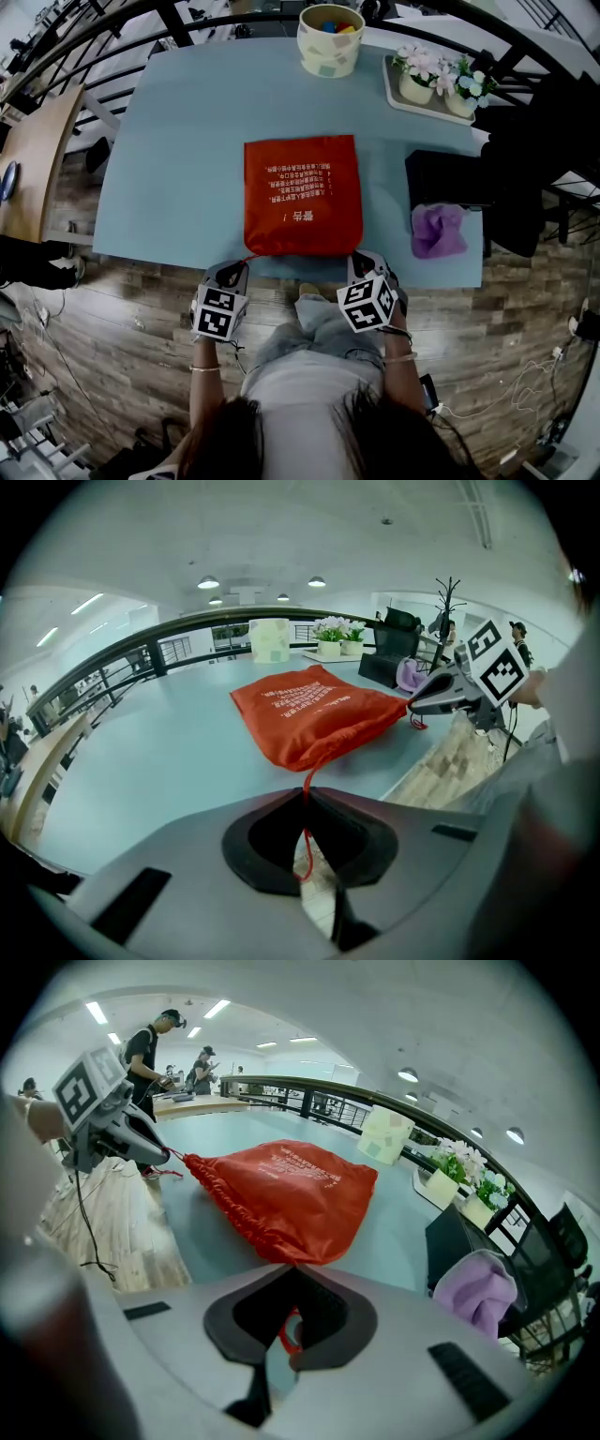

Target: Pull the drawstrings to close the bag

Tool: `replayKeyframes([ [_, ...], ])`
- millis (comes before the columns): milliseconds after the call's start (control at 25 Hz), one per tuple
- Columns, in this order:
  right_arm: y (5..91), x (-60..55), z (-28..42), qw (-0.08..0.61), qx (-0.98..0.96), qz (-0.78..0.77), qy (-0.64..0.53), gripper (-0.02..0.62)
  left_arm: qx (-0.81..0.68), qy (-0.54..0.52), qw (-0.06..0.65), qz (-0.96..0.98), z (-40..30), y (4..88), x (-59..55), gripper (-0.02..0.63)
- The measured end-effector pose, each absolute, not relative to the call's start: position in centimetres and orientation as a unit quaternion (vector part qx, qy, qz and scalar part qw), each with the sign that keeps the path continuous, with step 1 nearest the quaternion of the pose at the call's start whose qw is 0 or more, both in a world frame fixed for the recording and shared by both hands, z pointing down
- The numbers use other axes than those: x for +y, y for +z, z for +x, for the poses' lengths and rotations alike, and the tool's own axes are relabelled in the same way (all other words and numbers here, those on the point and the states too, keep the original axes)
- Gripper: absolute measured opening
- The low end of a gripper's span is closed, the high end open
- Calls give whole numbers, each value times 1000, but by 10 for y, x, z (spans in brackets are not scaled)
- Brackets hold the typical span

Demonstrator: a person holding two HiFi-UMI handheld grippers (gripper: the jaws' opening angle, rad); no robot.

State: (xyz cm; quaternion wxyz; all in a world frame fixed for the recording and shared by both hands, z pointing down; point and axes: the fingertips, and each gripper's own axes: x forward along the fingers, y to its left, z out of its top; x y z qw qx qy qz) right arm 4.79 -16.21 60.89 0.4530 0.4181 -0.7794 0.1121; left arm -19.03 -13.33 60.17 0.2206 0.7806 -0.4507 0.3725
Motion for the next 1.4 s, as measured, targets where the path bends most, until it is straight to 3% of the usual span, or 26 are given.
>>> replayKeyframes([
  [1400, 604, -165, 66, 390, -759, 479, 205, 23, -522, 323, 254, 747, -225, 599, -149, 17],
])
